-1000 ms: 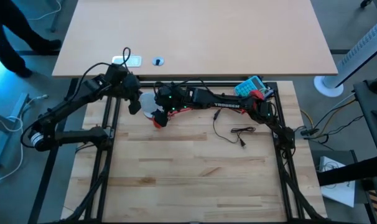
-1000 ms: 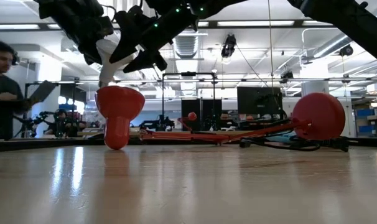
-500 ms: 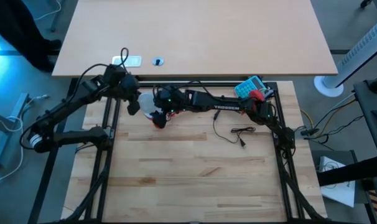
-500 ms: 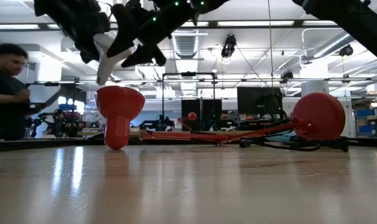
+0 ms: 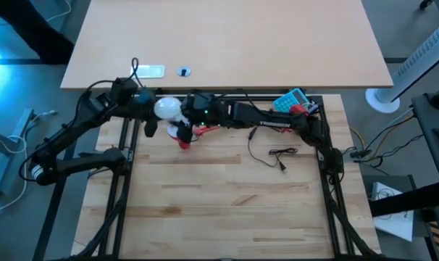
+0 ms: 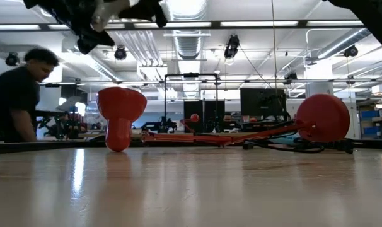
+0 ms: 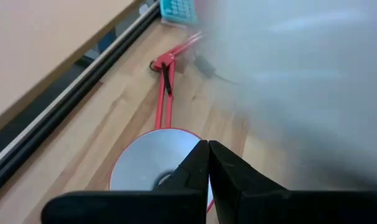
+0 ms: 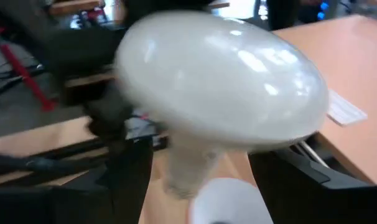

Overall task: Screw lightbulb
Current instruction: Remove the lightbulb from the orange desk lamp

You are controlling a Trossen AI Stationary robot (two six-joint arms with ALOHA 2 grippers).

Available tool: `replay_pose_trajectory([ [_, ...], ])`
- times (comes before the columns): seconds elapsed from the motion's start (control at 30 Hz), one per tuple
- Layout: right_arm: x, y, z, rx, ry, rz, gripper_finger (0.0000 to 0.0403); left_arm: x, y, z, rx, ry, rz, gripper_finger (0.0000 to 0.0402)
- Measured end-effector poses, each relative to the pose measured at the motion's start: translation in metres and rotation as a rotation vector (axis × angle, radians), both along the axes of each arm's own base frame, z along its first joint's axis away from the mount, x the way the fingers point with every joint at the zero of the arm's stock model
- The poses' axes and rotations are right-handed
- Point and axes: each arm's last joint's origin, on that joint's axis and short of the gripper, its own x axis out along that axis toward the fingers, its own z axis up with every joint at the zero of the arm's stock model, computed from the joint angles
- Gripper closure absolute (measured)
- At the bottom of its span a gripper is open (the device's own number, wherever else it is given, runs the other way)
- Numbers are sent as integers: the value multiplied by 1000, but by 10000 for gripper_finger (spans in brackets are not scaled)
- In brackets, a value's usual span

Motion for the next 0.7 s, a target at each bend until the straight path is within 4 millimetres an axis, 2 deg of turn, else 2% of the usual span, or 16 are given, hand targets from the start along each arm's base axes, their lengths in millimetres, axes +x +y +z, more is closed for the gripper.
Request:
replay_pose_trajectory([
  [0.17,-2,6,15,-26,-86,26,150,-2,-3,6,-4,-57,6,401],
  [0.43,-2,6,16,17,-99,8,147,0,-4,14,-14,-143,25,401],
  [0.7,-1,3,24,100,-207,-31,152,9,-3,16,-9,-170,22,401],
])
